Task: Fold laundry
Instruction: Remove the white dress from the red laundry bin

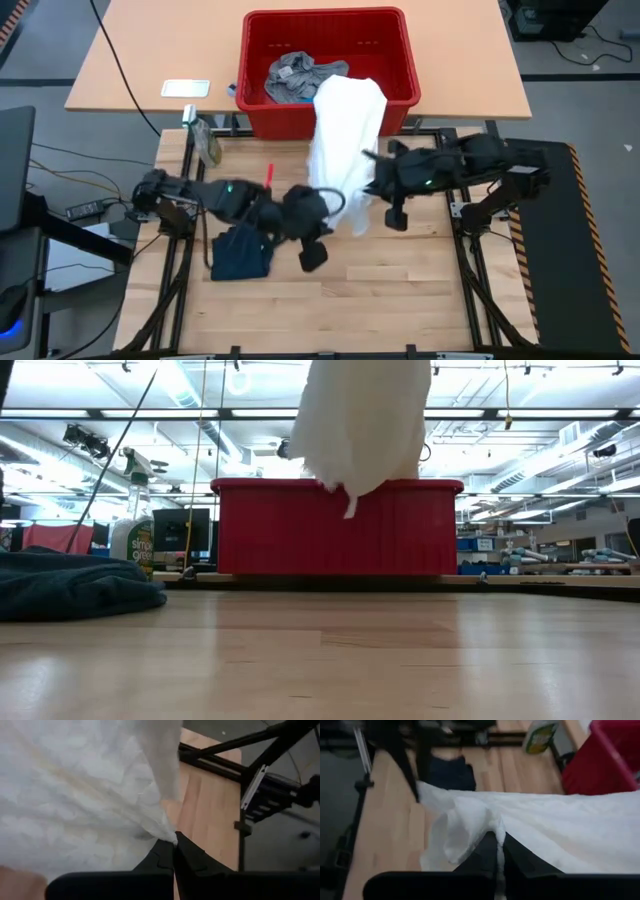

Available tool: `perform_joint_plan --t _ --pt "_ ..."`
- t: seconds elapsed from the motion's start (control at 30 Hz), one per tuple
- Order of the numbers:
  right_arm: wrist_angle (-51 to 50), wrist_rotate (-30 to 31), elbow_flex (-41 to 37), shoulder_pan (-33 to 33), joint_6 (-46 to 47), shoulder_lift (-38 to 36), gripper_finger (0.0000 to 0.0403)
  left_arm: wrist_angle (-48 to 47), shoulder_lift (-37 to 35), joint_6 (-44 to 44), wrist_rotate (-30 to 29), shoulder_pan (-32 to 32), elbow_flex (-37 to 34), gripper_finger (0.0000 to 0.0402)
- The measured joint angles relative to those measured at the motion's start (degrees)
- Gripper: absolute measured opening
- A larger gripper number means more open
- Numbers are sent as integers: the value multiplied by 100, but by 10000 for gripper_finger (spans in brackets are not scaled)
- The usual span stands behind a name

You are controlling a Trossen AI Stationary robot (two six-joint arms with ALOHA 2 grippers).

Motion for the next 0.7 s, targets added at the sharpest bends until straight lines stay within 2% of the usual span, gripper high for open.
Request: perform_joint_plan --t 0.13,0.3,0.53,0.7 --pt "319 -424 -594 0 105 -13 18 54 51 -537 -317 -342 2 0" --pt "666 -1055 -1217 231 421 -17 18 160 73 -534 -404 -476 0 0" --pt "1157 -1290 -1593 507 842 -17 18 193 70 379 -82 -423 0 0" --pt "1690 -1287 -1591 491 1078 -21 18 -157 50 206 -69 -254 0 0"
